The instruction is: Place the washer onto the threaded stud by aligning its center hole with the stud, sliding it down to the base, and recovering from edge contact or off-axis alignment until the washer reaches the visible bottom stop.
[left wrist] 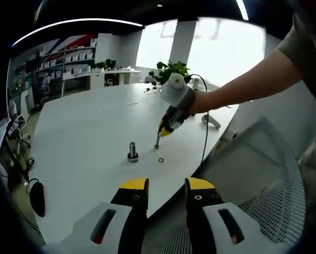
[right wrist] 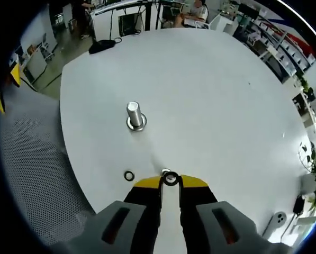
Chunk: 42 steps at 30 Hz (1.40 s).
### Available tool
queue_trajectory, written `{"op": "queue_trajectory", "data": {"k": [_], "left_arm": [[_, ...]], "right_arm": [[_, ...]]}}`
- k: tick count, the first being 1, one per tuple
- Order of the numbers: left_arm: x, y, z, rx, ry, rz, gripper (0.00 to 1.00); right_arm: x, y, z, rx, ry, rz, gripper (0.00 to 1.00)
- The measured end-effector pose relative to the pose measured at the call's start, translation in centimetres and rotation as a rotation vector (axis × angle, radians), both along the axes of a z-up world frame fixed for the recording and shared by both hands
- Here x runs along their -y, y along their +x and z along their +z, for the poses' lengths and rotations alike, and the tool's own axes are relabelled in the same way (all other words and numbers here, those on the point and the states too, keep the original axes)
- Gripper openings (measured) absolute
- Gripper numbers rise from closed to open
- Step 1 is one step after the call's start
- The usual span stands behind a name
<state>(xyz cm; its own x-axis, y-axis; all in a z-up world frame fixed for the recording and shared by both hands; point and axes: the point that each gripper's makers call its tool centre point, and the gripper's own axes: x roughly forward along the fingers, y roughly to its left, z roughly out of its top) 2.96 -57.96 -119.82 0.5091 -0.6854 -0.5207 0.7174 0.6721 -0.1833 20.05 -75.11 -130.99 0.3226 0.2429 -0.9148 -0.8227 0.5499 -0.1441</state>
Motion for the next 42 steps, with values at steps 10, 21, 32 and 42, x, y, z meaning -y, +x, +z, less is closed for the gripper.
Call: {"op": "queue_trajectory", "data": {"k": [10,21,32,42], "left_arm": [[0.0,0.0,0.0,-0.001,-0.002,0.000,0.25],[0.0,0.0,0.0,0.000,-0.005,0.002,0.25],[0.0,0.0,0.0,-0.003,-0.006,0.004,0.25],[0.1,-0.1,-0.1,-0.009,-0.005,-0.002,0.25]], "right_arm": [[0.0,0.2,-0.3,-0.010,-0.002,-0.001,0.14],[0.0,0.3,-1.7,-0.045,-0.027,0.005,0.14],[0.0,0.8,-4.0,-0.095,-0.051,0.003,0.14],[0.1,0.6,-5.2,-0.122,-0.064,-0.005,0.14]]}}
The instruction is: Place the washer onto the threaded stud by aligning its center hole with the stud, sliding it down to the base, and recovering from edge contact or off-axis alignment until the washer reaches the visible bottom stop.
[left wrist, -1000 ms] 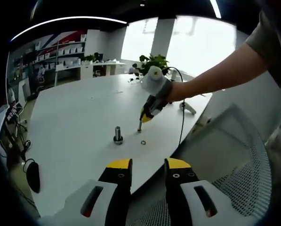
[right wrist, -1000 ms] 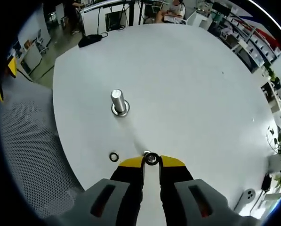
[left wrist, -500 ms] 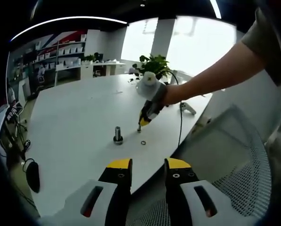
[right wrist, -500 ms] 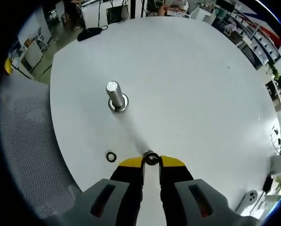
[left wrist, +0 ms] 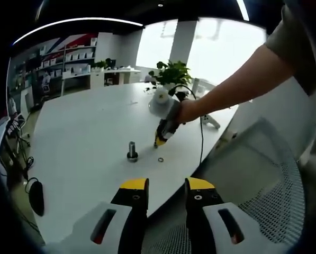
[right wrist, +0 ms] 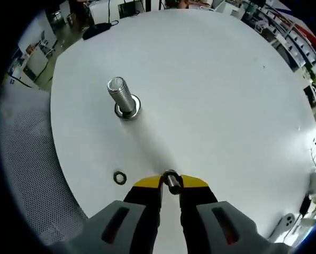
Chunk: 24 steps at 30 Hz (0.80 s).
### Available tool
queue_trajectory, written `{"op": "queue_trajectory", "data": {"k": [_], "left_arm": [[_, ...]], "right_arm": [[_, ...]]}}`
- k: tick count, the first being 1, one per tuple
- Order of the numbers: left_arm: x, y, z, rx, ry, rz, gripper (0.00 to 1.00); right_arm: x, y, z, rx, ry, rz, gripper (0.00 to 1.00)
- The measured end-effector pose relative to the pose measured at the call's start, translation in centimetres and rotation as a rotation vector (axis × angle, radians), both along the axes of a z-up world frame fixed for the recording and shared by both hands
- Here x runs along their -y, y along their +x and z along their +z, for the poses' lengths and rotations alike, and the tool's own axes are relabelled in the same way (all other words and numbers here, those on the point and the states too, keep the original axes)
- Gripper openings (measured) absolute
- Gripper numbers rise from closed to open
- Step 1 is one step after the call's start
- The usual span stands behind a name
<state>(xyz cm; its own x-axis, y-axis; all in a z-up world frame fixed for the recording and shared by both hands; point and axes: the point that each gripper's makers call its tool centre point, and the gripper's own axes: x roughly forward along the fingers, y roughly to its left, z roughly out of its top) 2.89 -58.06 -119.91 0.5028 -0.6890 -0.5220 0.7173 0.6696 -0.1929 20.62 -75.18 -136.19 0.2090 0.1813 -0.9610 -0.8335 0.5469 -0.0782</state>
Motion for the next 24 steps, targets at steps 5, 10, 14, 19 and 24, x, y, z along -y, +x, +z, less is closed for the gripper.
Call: {"op": "queue_trajectory", "data": {"k": [5,10,14,19,24], "left_arm": [[0.0,0.0,0.0,0.000,-0.001,0.002,0.25],[0.0,0.0,0.0,0.000,-0.002,0.001,0.25],[0.0,0.0,0.0,0.001,-0.002,-0.001,0.25],[0.0,0.0,0.0,0.003,-0.002,0.001,0.25],[0.0,0.1,0.1,0.005,-0.002,0.002,0.25]], "right_arm": [[0.0,0.1,0.0,-0.001,0.003,-0.001,0.14],[0.1,0.0,0.1,-0.003,-0.002,-0.006,0.15],[0.5,-0.3,0.2,0.003,-0.008,-0.015,0.16],[0.9,-1.3,0.2,-0.004,-0.016,-0.020,0.16],[1.0,-2.6,0.0,-0.017,-0.015,-0.021,0.16]]}}
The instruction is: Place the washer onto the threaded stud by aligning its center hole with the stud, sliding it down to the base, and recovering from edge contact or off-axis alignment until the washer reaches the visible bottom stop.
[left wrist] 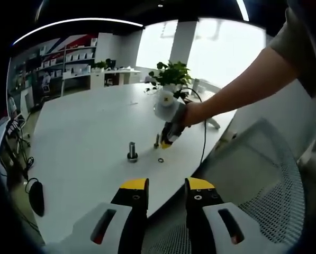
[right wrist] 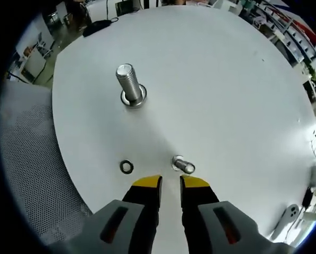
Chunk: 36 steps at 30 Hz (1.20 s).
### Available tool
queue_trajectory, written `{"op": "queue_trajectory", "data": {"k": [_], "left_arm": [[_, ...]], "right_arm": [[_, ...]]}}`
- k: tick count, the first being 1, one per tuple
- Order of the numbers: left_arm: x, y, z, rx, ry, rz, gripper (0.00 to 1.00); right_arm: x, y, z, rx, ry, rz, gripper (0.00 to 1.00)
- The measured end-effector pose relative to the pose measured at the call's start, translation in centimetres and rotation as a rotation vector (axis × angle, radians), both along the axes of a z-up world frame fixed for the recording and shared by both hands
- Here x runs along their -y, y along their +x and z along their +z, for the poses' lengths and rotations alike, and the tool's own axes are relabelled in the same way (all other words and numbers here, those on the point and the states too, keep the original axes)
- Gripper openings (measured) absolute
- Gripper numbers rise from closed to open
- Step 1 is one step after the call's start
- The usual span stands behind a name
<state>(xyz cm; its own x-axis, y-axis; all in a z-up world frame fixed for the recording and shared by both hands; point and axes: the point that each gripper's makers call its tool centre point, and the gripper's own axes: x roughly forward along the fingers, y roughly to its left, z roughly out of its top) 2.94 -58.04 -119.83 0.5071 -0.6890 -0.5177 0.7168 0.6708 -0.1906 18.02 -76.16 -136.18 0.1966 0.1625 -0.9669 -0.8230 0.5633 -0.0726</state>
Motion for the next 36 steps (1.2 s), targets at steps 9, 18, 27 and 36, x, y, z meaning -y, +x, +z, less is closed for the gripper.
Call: {"op": "queue_trajectory", "data": {"k": [9,18,27,36], "left_arm": [[-0.1,0.1,0.0,0.001,0.001,0.005,0.25],[-0.1,0.1,0.0,0.000,0.002,0.006,0.25],[-0.1,0.0,0.0,0.001,0.002,0.007,0.25],[-0.1,0.0,-0.1,-0.001,0.002,0.005,0.25]], "right_arm": [[-0.7,-1.3,-0.3,-0.017,0.011,0.011,0.16],[-2.3,-2.2,-0.6,-0.035,0.035,0.036,0.17],[-3.9,-3.1,-1.1,-0.061,0.041,0.093,0.18],[-4.3,-2.8,-1.3,-0.050,0.028,0.122,0.16]]}}
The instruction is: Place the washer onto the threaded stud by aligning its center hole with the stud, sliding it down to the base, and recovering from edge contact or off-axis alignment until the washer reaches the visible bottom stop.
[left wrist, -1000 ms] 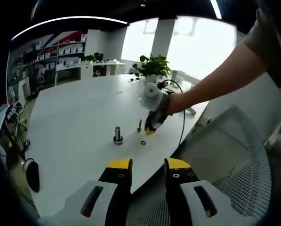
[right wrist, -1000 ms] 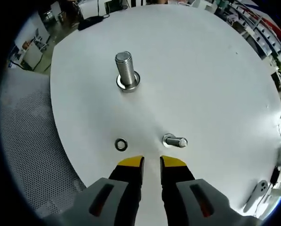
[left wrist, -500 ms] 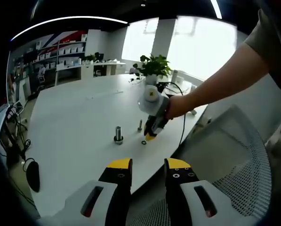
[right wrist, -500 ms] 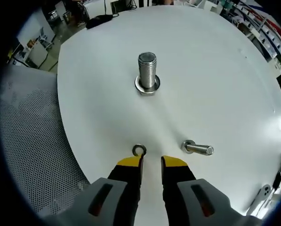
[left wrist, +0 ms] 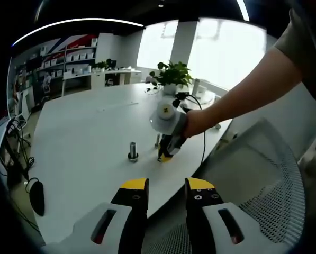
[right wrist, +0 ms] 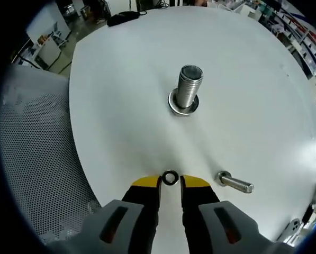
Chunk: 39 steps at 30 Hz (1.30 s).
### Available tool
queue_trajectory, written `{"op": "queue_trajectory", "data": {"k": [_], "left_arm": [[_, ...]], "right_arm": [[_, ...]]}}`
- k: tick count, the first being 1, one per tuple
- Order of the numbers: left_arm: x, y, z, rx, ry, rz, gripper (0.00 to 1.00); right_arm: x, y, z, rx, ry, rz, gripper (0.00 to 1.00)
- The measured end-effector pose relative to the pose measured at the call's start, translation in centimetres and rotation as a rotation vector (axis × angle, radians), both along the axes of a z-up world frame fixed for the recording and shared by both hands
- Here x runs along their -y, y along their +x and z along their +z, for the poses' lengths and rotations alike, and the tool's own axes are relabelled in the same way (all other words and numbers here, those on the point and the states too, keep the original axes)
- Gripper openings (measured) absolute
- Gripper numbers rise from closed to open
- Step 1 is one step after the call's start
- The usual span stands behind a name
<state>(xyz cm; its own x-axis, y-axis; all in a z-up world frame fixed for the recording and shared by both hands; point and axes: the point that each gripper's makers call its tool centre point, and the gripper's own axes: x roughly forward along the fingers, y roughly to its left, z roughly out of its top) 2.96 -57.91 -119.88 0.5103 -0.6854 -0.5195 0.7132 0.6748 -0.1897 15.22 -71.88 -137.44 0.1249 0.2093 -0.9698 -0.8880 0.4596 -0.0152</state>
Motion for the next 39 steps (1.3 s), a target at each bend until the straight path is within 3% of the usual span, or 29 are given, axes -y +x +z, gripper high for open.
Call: {"op": "queue_trajectory", "data": {"k": [7,11,16,24,32,36,39], "left_arm": [[0.05,-0.05,-0.03,-0.002,0.001,-0.004,0.25],[0.05,-0.02,-0.01,-0.001,0.000,-0.003,0.25],[0.08,-0.05,-0.01,0.000,-0.001,-0.005,0.25],[0.06,-0.03,-0.02,-0.001,-0.001,-0.004,0.25],[-0.02,0.02,-0.06,-0.002,0.002,0.000,0.25],[-0.07,0.09,-0.01,0.000,0.001,0.005,0.25],[-0.09,0.12,0.05,0.003,-0.001,0.008,0.25]], "right_arm": [[0.86,-0.09,0.00,-0.005,0.013,0.008,0.16],[0.70,-0.17,0.07,-0.035,0.040,-0.036,0.18],[0.60,-0.39,-0.08,-0.022,-0.040,0.063,0.18],[0.55,-0.13,-0.10,-0.024,-0.058,0.080,0.15],[0.41,-0.07,-0.24,-0.056,-0.140,0.085,0.14],[0.42,-0.18,-0.22,-0.021,-0.164,0.060,0.14],[0.56,-0.06,-0.15,0.028,-0.091,-0.002,0.14]]}}
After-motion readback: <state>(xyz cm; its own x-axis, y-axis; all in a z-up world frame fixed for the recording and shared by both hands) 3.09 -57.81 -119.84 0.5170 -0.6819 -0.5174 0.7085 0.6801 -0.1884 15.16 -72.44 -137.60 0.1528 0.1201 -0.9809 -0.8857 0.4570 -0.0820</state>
